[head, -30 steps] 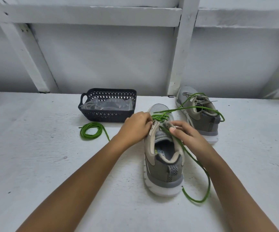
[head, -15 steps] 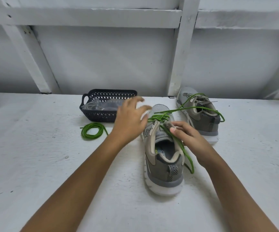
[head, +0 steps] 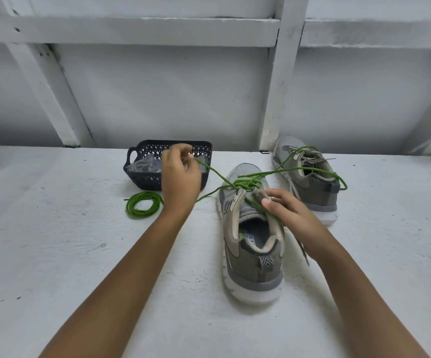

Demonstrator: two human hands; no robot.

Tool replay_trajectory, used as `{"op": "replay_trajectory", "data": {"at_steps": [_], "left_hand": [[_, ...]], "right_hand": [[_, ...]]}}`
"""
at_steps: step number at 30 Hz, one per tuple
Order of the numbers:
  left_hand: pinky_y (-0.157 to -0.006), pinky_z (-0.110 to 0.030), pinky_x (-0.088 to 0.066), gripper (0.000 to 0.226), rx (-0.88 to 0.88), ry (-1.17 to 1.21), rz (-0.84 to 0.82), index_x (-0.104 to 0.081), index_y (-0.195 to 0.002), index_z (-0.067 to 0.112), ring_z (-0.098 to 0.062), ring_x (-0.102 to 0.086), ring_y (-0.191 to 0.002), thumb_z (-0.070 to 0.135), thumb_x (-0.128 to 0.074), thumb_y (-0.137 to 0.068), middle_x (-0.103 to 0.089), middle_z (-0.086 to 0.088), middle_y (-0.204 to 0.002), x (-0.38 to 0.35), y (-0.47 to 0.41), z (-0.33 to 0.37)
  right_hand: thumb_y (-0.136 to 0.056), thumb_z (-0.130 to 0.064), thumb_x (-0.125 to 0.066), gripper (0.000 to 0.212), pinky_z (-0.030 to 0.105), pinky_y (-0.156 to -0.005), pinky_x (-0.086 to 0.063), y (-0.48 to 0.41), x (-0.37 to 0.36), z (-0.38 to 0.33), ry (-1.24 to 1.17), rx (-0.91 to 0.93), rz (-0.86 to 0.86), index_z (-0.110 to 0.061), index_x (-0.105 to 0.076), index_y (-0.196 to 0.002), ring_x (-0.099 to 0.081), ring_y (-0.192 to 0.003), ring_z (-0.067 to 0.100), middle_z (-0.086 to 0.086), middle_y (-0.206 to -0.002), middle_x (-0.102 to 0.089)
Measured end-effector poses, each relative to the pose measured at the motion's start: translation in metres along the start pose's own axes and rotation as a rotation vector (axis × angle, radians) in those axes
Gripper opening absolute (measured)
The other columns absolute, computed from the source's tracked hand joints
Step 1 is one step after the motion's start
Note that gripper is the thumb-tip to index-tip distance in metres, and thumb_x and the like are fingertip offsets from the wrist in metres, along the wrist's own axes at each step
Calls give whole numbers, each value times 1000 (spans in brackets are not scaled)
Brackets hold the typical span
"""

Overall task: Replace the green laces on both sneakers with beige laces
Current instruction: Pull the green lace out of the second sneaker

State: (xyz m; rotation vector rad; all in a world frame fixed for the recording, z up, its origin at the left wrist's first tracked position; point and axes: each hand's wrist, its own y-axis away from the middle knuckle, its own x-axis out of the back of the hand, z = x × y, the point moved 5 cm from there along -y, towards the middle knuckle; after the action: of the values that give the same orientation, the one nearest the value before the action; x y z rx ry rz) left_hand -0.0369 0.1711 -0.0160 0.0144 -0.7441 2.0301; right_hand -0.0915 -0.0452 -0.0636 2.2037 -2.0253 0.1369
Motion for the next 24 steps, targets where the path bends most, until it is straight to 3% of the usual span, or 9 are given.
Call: {"op": "replay_trajectory", "data": {"at_steps": [2, 4, 6, 8, 10, 13, 18, 21, 24], "left_hand": [[-88, -14, -31, 25, -196, -129, -111, -62, -114, 7, -16, -45, -106, 7, -54, -90, -49, -8, -116, -7, 4, 8], [-96, -29, -32, 25, -337, -276, -354, -65, -113, 13, -20, -43, -115, 15, -56, -90, -52, -6, -121, -24, 15, 12], [-100, -38, -32, 25, -360, -444, -594, -65, -114, 20, -18, -44, -118, 25, -52, -94, -54, 0, -122, -42, 28, 7], [-99, -41, -37, 25, -291, -490, -692, -65, -113, 22, -18, -49, -113, 28, -49, -95, -58, 1, -117, -51, 36, 3], [-92, -41, -42, 19, -233, -421, -670, -66, -104, 19, -19, -53, -103, 26, -51, -94, -61, 1, -107, -52, 38, 1], [-71, -28, -45, 10, -80, -242, -559, -61, -90, 16, -15, -56, -85, 21, -53, -92, -60, 2, -92, -43, 32, -1], [-56, -25, -35, 18, 218, 50, -174, -48, -73, 15, -8, -41, -60, 16, -51, -90, -49, 4, -68, -10, 15, -6], [-64, -27, -38, 7, 119, -28, -166, -53, -84, 16, -14, -49, -73, 17, -51, -90, -54, -2, -85, -8, 16, -5], [-92, -32, -38, 27, -112, -274, -432, -60, -117, 21, -22, -46, -112, 23, -55, -90, -51, -5, -120, -29, 22, -7]], "right_hand": [[-92, -23, -57, 19, 26, -100, -43, -1, -1, -1, 2, 5, 3, -26, -61, -110, -60, -103, 4, -5, -107, -64], [-91, -25, -58, 21, 28, -101, -44, -2, 0, 1, 11, 2, 6, -26, -61, -111, -61, -105, 7, -4, -109, -64], [-90, -26, -58, 23, 29, -100, -44, -2, 0, 2, 11, 1, 9, -25, -61, -114, -61, -106, 9, -2, -112, -64], [-91, -25, -58, 24, 28, -99, -45, -1, 0, 2, 3, 0, 6, -24, -61, -115, -61, -106, 8, -2, -112, -64], [-92, -23, -57, 24, 26, -98, -45, 0, 0, 1, -4, 2, 6, -22, -60, -116, -61, -104, 7, -2, -112, -64], [-91, -23, -57, 25, 21, -95, -45, 0, 1, 1, 2, 6, 10, -22, -60, -116, -60, -102, 2, -2, -112, -64], [-92, -25, -57, 24, 17, -89, -46, 0, 1, 1, 8, 7, 6, -25, -60, -116, -60, -102, 1, -4, -112, -63], [-91, -27, -57, 22, 24, -95, -46, -1, 1, 1, 27, 7, 15, -28, -60, -114, -59, -105, 5, -4, -114, -62], [-92, -27, -57, 21, 26, -96, -46, -2, 0, 2, 22, 3, 17, -28, -61, -113, -60, -104, 7, -2, -113, -63]]}}
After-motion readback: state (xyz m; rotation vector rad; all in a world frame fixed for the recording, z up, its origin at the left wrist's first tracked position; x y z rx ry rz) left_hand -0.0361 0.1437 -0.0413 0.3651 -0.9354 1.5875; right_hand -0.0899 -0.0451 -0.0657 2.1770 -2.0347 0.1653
